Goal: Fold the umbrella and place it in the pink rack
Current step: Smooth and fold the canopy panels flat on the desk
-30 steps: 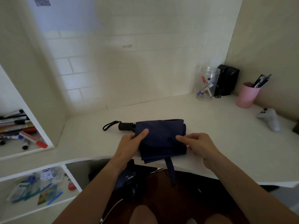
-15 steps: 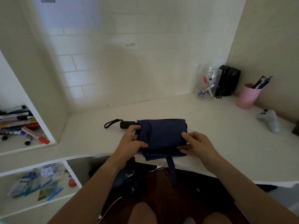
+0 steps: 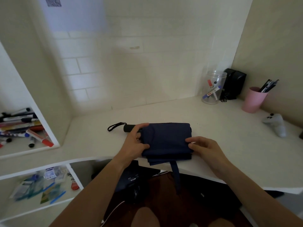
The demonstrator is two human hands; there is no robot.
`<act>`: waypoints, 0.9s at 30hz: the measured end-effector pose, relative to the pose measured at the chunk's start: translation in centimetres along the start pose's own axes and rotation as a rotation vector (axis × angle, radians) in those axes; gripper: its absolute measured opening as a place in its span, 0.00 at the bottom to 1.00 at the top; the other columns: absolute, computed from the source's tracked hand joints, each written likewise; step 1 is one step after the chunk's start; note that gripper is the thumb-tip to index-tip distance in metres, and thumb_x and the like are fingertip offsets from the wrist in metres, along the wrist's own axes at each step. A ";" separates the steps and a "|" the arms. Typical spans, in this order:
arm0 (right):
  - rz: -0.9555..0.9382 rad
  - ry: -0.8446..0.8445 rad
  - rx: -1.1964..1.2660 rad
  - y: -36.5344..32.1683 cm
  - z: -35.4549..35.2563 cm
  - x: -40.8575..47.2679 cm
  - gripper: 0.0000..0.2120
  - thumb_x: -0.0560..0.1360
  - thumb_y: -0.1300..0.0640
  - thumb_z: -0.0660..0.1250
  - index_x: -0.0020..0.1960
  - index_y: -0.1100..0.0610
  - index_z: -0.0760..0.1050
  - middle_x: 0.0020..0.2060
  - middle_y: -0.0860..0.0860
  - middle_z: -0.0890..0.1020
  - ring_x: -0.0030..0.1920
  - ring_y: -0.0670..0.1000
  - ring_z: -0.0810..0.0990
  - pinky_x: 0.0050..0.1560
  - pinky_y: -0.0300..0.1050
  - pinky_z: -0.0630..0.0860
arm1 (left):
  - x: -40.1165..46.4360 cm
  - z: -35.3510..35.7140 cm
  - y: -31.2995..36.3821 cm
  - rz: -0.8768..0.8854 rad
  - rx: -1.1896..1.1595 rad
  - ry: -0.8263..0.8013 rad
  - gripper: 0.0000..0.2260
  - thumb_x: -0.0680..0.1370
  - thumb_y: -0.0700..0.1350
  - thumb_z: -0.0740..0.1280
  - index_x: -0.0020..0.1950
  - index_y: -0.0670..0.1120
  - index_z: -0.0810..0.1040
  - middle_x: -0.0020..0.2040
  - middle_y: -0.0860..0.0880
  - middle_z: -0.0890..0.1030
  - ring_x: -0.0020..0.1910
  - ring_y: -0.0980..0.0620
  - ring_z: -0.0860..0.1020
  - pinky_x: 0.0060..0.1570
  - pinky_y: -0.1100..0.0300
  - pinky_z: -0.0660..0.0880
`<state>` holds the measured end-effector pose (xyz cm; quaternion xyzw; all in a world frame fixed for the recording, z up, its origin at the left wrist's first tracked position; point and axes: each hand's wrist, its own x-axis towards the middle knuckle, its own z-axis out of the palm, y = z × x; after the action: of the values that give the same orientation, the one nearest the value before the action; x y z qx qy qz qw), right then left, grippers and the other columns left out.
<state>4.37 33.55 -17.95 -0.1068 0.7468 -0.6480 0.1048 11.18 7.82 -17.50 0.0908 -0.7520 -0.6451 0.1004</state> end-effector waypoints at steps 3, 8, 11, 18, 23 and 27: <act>0.018 0.032 0.002 -0.3 0.4 0.4 0.08 0.79 0.63 0.69 0.53 0.55 0.84 0.45 0.58 0.85 0.47 0.54 0.84 0.49 0.45 0.82 | 0.3 -0.3 0.3 -0.004 0.078 -0.063 0.35 0.71 0.25 0.69 0.70 0.56 0.73 0.63 0.46 0.76 0.55 0.50 0.80 0.48 0.56 0.82; -0.012 0.091 -0.036 0.0 1.3 0.6 0.05 0.77 0.60 0.72 0.51 0.52 0.83 0.39 0.59 0.85 0.41 0.53 0.83 0.47 0.48 0.81 | 0.9 -0.1 0.7 -0.046 -0.027 0.035 0.13 0.78 0.44 0.72 0.62 0.53 0.81 0.59 0.48 0.81 0.55 0.53 0.82 0.48 0.64 0.80; -0.035 0.052 -0.016 0.2 0.9 0.3 0.08 0.78 0.62 0.69 0.53 0.52 0.83 0.36 0.56 0.83 0.40 0.50 0.81 0.45 0.44 0.80 | 0.7 0.2 0.1 0.023 0.084 0.032 0.11 0.79 0.42 0.71 0.61 0.50 0.82 0.60 0.49 0.82 0.53 0.57 0.81 0.48 0.66 0.80; -0.062 -0.016 0.008 -0.2 0.3 0.5 0.12 0.78 0.66 0.68 0.55 0.53 0.84 0.45 0.54 0.83 0.48 0.50 0.82 0.52 0.43 0.81 | 0.7 -0.3 0.4 0.005 0.092 -0.084 0.30 0.74 0.29 0.71 0.72 0.51 0.73 0.59 0.54 0.75 0.53 0.59 0.77 0.43 0.72 0.77; -0.061 -0.021 -0.034 -0.5 0.2 0.9 0.14 0.77 0.67 0.68 0.56 0.51 0.84 0.46 0.58 0.80 0.50 0.55 0.82 0.56 0.49 0.81 | 0.7 -0.4 0.6 0.023 0.097 -0.106 0.31 0.72 0.28 0.71 0.69 0.56 0.76 0.63 0.55 0.75 0.59 0.60 0.76 0.46 0.73 0.76; -0.062 -0.025 -0.077 0.2 0.1 0.4 0.11 0.79 0.60 0.69 0.57 0.48 0.81 0.45 0.62 0.83 0.50 0.56 0.84 0.57 0.49 0.80 | 0.2 -0.6 -0.2 0.040 0.033 -0.039 0.16 0.77 0.43 0.73 0.62 0.58 0.80 0.61 0.50 0.81 0.57 0.56 0.81 0.54 0.62 0.79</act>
<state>4.02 33.35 -18.19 -0.1418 0.7661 -0.6205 0.0896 11.11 7.12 -17.58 0.0646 -0.7659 -0.6323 0.0973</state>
